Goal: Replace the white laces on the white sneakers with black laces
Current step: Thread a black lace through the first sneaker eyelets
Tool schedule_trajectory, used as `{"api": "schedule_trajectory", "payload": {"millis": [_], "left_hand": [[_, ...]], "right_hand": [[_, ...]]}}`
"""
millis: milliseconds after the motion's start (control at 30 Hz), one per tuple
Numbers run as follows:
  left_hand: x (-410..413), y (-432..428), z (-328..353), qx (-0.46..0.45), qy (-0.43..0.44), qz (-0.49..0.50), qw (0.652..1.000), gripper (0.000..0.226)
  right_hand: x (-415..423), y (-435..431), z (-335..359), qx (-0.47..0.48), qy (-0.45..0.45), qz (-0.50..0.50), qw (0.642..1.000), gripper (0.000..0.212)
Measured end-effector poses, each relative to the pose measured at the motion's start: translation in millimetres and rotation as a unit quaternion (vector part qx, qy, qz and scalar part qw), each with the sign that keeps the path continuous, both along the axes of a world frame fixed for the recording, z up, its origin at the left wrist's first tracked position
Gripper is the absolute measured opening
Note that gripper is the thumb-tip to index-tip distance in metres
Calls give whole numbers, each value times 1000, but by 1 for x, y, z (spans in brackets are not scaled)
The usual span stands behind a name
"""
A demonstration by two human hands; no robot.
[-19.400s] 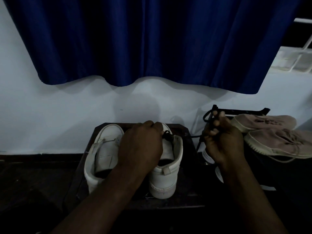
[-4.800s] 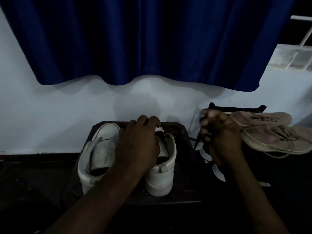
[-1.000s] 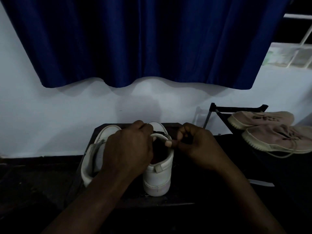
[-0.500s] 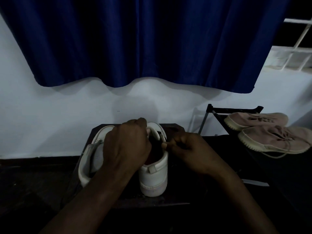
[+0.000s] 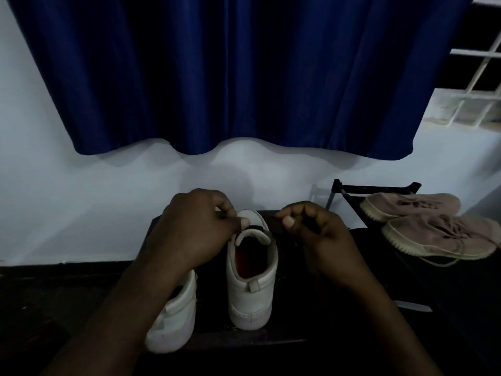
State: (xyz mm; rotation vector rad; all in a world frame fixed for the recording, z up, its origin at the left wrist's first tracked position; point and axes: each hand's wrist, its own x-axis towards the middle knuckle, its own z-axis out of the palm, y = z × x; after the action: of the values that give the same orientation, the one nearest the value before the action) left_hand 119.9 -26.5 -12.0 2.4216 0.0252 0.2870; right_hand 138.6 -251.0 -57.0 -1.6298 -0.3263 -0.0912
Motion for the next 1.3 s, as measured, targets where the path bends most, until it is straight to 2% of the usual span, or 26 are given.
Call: {"api": "schedule_trajectory", "payload": {"millis": [100,200,267,367,433,533,667,733,867,967,1033,1167,1300], "left_hand": [[-2,0,15,-210,61,-54,974,17],[-5,-3,29,-394,106,-88,909,17],[-7,-4,40,-476,111,-101,866,20],[-8,-3,62,-531,96,-118,833,23],[-9,-3,78,-540,86,-136,826,27],[-12,-3,101,-525,72,-169,831,33],[-15,-7,119,-473,61,-182,860,39],[-15,-10,126,-445,46,-175,877,35],[-18,-18,145,-408,1,-152,900,15],[-16,-22,160,-387,-27,-113,915,18],[-14,-22,168,-366,-52,-90,925,24],[-11,-21,188,-336,-93,-76,934,26],[-7,-20,203,-293,-118,-73,946,19]], "right_hand": [[1,11,6,-10,8,-34,999,18],[3,21,15,-29,27,-55,998,26],[2,22,27,-68,4,-63,996,31],[-2,15,53,-200,-81,-91,972,32],[-1,10,73,-251,-110,-113,955,33],[0,4,100,-251,-137,-138,948,37],[-1,2,126,-285,-159,-118,938,37],[-4,5,140,-297,-186,-117,929,36],[-12,17,174,-164,-211,-121,956,33],[-12,21,199,-53,-182,-124,974,25],[-12,22,213,-35,-184,-132,973,24],[-11,24,239,-117,-227,-154,955,29],[-4,23,268,-206,-304,-184,912,33]]}}
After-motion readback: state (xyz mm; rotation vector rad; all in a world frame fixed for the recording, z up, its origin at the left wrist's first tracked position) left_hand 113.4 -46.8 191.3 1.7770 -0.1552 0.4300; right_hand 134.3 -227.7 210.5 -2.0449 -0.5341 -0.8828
